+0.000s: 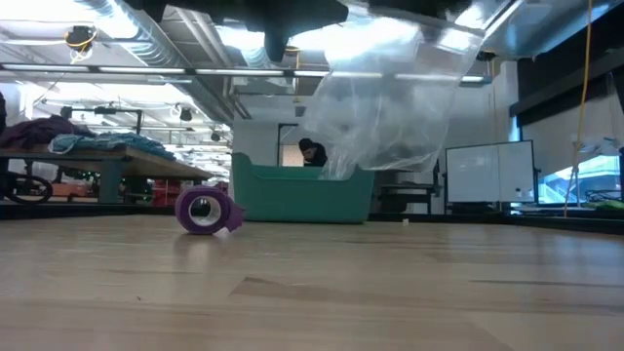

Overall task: Roll bandage
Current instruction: Open the zip bag

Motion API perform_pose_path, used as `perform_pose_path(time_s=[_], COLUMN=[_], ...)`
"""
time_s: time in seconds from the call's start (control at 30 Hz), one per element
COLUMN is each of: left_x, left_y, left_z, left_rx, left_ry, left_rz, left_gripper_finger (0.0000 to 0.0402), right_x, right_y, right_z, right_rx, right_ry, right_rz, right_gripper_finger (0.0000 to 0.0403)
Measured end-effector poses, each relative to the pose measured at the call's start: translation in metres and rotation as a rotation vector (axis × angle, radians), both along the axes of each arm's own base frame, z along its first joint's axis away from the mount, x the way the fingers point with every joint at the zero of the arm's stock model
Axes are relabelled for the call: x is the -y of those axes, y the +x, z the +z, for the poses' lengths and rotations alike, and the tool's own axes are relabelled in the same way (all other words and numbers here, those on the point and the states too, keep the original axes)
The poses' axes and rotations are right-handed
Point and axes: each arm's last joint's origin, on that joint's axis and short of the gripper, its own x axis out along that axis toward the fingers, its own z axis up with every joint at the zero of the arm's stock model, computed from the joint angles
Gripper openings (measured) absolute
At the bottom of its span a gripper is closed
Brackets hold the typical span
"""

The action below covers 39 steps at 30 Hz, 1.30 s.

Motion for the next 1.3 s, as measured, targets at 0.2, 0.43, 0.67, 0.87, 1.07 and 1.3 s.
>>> perform_pose_path(time_s=[0.2, 0.43, 0.67, 0.87, 1.07, 1.3], left_x=[0.000, 0.000, 0.000, 0.000, 0.000, 0.003], left_y=[0.000, 0.000, 0.000, 0.000, 0.000, 0.000], left_z=[0.000, 0.001, 0.001, 0.002, 0.001, 0.001], left_rx=[0.002, 0.012, 0.016, 0.018, 0.016, 0.016], left_ry=[0.001, 0.005, 0.010, 0.010, 0.010, 0.037], left_rz=[0.003, 0.003, 0.003, 0.002, 0.002, -0.006], left_gripper_finger=[0.0000, 0.0000, 0.0000, 0.0000, 0.0000, 0.0000], right_x=[-0.004, -0.004, -0.003, -0.003, -0.003, -0.003], right_y=[0.012, 0.037, 0.039, 0.039, 0.038, 0.037], right_z=[0.026, 0.007, 0.004, 0.004, 0.003, 0.000], right_rx=[0.054, 0.076, 0.064, 0.063, 0.045, 0.013], right_ry=[-0.008, -0.020, -0.046, -0.049, -0.053, -0.055], right_rz=[0.028, 0.042, 0.032, 0.040, 0.041, 0.044], right_gripper_finger=[0.0102, 0.0105, 0.0104, 0.0062, 0.0018, 0.0047])
